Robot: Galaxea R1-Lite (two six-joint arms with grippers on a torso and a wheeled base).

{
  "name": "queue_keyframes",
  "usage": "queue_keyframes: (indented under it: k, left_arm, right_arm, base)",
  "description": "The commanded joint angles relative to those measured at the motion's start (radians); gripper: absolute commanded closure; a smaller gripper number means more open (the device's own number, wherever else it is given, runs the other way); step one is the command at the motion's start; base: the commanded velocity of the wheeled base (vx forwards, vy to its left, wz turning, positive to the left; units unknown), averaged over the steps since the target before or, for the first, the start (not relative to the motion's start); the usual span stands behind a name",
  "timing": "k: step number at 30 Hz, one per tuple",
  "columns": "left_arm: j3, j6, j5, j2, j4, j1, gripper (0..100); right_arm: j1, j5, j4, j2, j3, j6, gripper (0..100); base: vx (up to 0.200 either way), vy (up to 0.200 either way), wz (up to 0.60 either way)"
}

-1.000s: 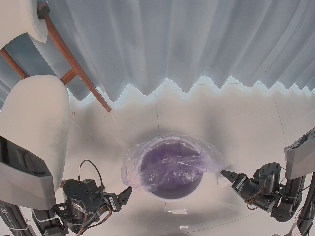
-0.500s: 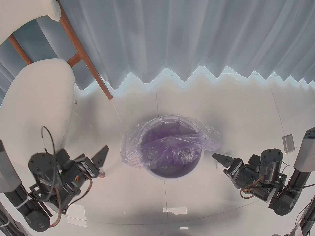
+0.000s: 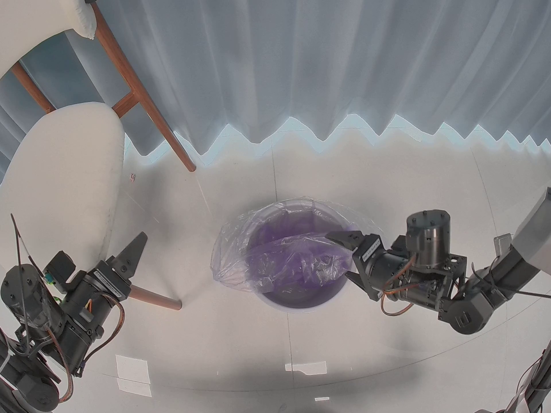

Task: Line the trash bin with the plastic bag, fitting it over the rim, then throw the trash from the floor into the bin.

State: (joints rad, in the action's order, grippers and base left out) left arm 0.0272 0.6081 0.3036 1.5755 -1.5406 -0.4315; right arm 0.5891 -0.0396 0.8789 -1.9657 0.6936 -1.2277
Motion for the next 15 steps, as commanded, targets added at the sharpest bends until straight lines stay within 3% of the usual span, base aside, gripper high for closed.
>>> queue_keyframes:
  k: [1, 7, 15]
  left_arm:
    - [-0.027, 0.045, 0.095, -0.061, 0.005, 0.016, 0]
    - [-0.027, 0.05, 0.095, -0.061, -0.004, -0.02, 0]
    - [-0.027, 0.084, 0.095, -0.055, -0.003, -0.027, 0]
  right_arm:
    - [0.005, -0.013, -0.115, -0.074, 0.178, -0.058, 0]
    - [0.003, -0.01, -0.12, -0.145, 0.222, -0.062, 0]
    - [-0.012, -0.01, -0.153, -0.165, 0.299, -0.154, 0]
  base:
    - [0.0, 0.0, 0.0]
    - [0.0, 0.0, 0.0]
    - [0.0, 0.0, 0.0]
